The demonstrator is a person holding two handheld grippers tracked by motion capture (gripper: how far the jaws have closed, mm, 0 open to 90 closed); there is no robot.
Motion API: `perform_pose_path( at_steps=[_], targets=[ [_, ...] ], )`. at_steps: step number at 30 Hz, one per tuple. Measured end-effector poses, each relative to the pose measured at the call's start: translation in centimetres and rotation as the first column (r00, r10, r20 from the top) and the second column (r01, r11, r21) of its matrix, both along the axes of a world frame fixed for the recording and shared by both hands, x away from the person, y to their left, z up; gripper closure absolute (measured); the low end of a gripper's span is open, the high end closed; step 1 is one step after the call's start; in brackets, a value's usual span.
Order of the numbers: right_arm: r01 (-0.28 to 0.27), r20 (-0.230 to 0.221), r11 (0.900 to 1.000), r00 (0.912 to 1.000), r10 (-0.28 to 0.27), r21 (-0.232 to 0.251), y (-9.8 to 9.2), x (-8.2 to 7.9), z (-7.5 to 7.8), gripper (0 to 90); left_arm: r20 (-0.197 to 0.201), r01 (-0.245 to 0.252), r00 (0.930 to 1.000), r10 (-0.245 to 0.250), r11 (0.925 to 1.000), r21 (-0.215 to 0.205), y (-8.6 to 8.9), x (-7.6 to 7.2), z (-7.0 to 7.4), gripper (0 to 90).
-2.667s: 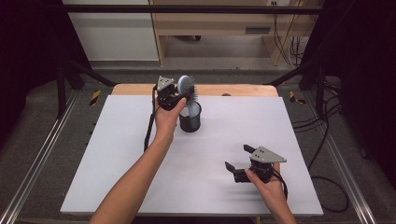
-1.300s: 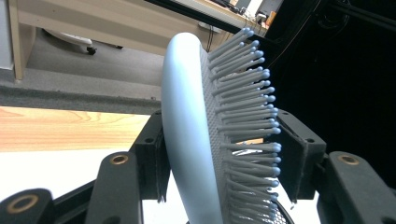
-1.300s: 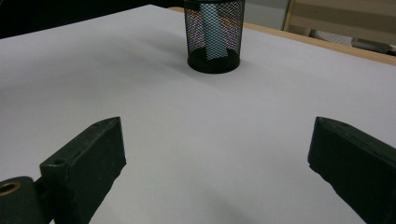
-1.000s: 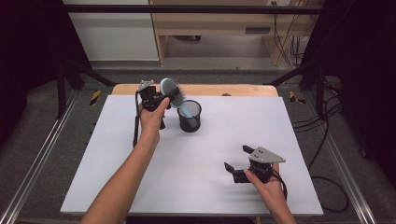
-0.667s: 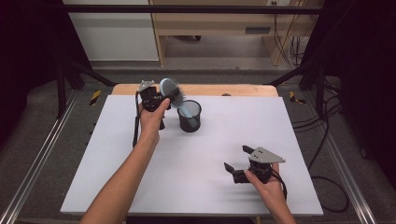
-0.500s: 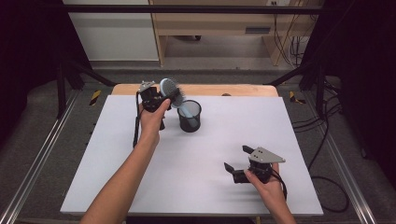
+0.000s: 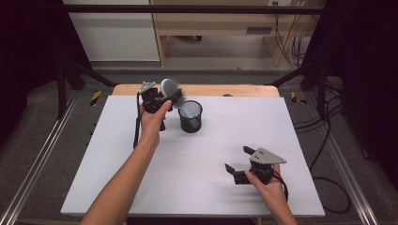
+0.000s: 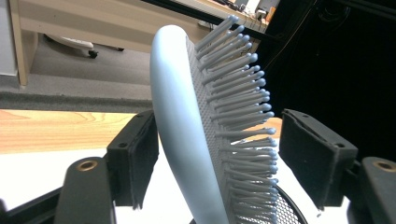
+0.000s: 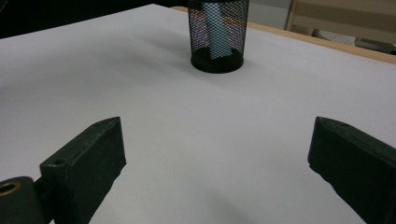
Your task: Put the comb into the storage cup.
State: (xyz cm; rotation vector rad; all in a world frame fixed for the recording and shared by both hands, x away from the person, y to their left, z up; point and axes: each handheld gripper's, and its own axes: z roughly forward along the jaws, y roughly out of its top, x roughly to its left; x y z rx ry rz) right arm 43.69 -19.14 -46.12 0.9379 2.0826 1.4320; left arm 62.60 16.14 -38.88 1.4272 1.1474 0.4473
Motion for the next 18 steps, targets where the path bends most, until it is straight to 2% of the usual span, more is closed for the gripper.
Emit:
perform_pose_path(
  at_steps=[7,12,18],
  targets=[
    [0.000,0.000,1.000,1.0000,0.000,0.000,0.01,0.00,0.00,4.0,0.007,-0.019,0.9998,0.019,0.9998,0.012,0.02,-0.01,0.00,18.0],
    [0.001,0.002,1.000,1.0000,-0.001,-0.002,0.04,0.02,-0.02,4.0,0.027,-0.026,0.9993,0.025,0.9982,0.054,-0.18,-0.17,0.11,12.7],
    [0.001,0.002,1.000,1.0000,-0.001,-0.001,0.07,0.01,-0.02,4.0,0.035,-0.025,0.9991,0.023,0.9986,0.046,-0.24,-0.24,0.17,10.4]
  ],
)
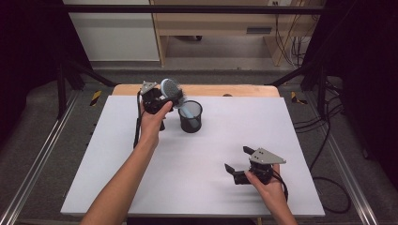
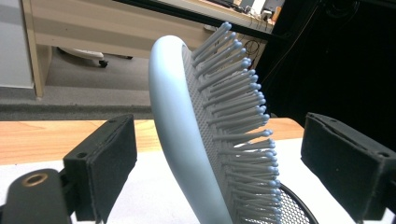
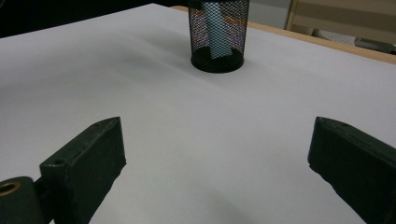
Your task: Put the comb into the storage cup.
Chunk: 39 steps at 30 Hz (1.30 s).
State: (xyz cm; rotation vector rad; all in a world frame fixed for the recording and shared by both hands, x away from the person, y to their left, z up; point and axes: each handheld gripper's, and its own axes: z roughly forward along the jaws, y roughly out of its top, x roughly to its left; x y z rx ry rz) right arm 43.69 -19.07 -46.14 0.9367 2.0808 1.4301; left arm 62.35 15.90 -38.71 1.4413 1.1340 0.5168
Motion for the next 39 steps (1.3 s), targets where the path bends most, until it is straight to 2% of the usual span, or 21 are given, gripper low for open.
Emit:
perform_pose_path(
  at_steps=[10,19,27,39],
  targets=[
    [0.000,0.000,1.000,1.0000,0.000,-0.001,0.01,0.00,0.00,4.0,-0.010,-0.011,0.9999,0.011,0.9998,0.019,0.05,0.01,-0.11,7.4],
    [-0.002,-0.001,1.000,1.0000,0.002,-0.002,0.03,-0.01,-0.02,4.0,0.000,-0.006,1.0000,0.006,0.9995,0.032,0.02,-0.08,-0.12,5.0],
    [-0.002,-0.002,1.000,1.0000,0.002,-0.004,0.07,0.00,-0.03,4.0,0.018,-0.008,0.9998,0.007,0.9974,0.071,0.01,-0.24,-0.12,4.2],
    [-0.004,-0.003,1.000,1.0000,0.004,-0.004,0.13,-0.01,-0.04,3.9,0.027,-0.014,0.9996,0.012,0.9972,0.073,0.18,-0.52,-0.17,4.2]
  ],
)
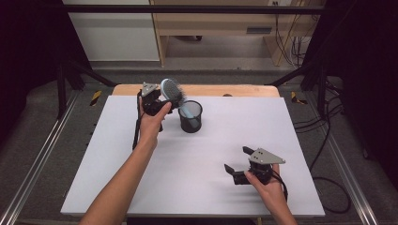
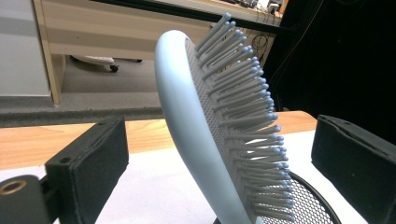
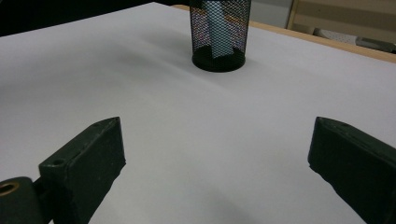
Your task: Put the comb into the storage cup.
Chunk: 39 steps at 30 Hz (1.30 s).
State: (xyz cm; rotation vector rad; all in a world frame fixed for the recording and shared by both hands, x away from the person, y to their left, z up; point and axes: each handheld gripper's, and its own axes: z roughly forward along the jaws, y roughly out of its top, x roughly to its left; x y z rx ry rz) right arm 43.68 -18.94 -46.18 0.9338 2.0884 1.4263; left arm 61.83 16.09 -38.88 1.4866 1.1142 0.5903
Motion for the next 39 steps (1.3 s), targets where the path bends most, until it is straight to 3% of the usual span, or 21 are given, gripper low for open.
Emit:
perform_pose_path(
  at_steps=[27,39],
  targets=[
    [-0.006,-0.005,1.000,1.0000,0.006,-0.009,0.3,0.0,-0.1,3.9,0.040,0.016,0.9990,-0.018,0.9977,0.065,0.5,-1.6,-0.8,4.1],
    [-0.010,-0.005,1.000,0.9999,0.010,-0.015,0.5,0.0,-0.2,3.9,0.035,0.033,0.9988,-0.036,0.9960,0.083,0.7,-2.2,-1.1,4.0]
  ],
)
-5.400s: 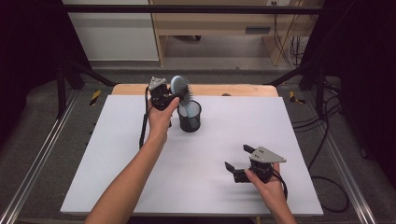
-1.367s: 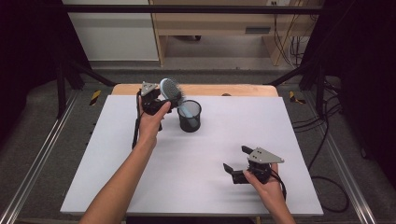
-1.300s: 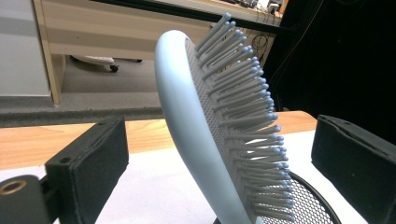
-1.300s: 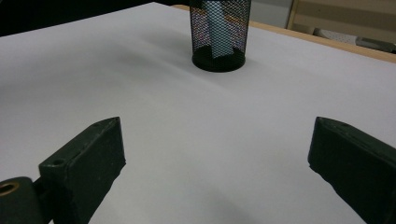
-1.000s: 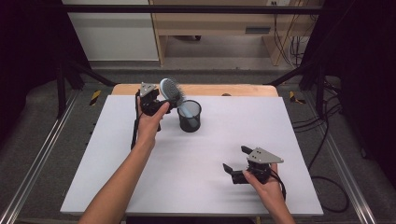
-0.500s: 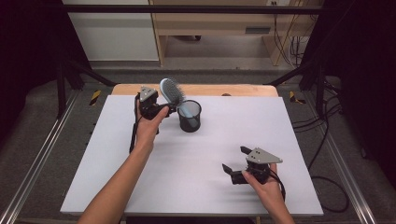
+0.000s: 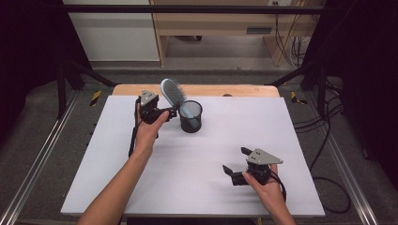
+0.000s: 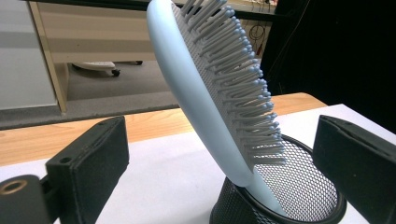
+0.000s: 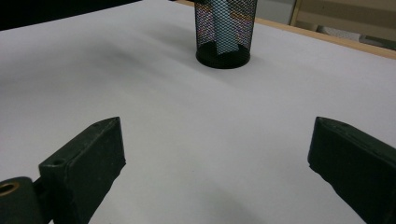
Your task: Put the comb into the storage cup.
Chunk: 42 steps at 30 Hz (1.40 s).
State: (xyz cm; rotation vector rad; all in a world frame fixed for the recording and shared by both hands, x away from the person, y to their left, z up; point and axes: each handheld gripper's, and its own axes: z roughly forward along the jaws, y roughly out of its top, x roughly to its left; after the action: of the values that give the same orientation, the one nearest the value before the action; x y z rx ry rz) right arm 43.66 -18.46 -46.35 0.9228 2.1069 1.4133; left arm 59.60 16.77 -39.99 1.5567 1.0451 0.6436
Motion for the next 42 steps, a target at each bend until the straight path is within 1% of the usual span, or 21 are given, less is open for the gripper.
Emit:
perform_pose_path(
  at_steps=[6,9,16,22,26,29,34,37,42],
  targets=[
    [0.000,-0.001,1.000,1.0000,0.000,0.001,0.0,0.0,0.0,3.9,0.002,0.004,1.0000,-0.004,1.0000,0.000,0.2,-0.4,-0.1,4.0],
    [-0.001,0.000,1.000,1.0000,0.001,0.002,0.1,0.0,0.0,3.9,0.004,0.008,1.0000,-0.008,0.9999,0.014,0.3,-0.7,-0.1,3.9],
    [-0.002,0.000,1.000,1.0000,0.002,0.001,0.1,-0.1,0.0,3.9,0.026,0.023,0.9994,-0.023,0.9994,0.025,0.4,-1.3,0.3,3.9],
    [0.000,0.000,1.000,1.0000,0.000,0.001,0.1,-0.1,0.0,3.9,0.048,0.040,0.9980,-0.042,0.9977,0.055,0.5,-2.2,0.9,3.8],
    [-0.003,0.003,1.000,1.0000,0.003,0.001,0.1,-0.2,0.1,3.9,0.066,0.038,0.9969,-0.042,0.9966,0.073,0.8,-2.9,1.3,3.6],
    [-0.002,0.005,1.000,1.0000,0.002,0.004,0.2,-0.2,0.1,3.8,0.073,0.042,0.9962,-0.047,0.9968,0.068,1.1,-3.3,1.7,3.4],
    [-0.002,0.005,1.000,1.0000,0.001,0.007,0.1,-0.2,0.1,3.7,0.076,0.052,0.9955,-0.057,0.9961,0.071,1.8,-4.0,2.2,3.3],
    [0.001,0.007,1.000,1.0000,-0.001,0.012,0.0,-0.2,0.2,3.7,0.079,0.053,0.9952,-0.058,0.9964,0.066,2.2,-4.3,2.5,3.3],
    [0.002,0.009,1.000,1.0000,-0.002,0.005,0.0,-0.3,0.2,3.8,0.089,0.066,0.9935,-0.071,0.9963,0.054,2.9,-5.1,3.0,3.2]
  ],
)
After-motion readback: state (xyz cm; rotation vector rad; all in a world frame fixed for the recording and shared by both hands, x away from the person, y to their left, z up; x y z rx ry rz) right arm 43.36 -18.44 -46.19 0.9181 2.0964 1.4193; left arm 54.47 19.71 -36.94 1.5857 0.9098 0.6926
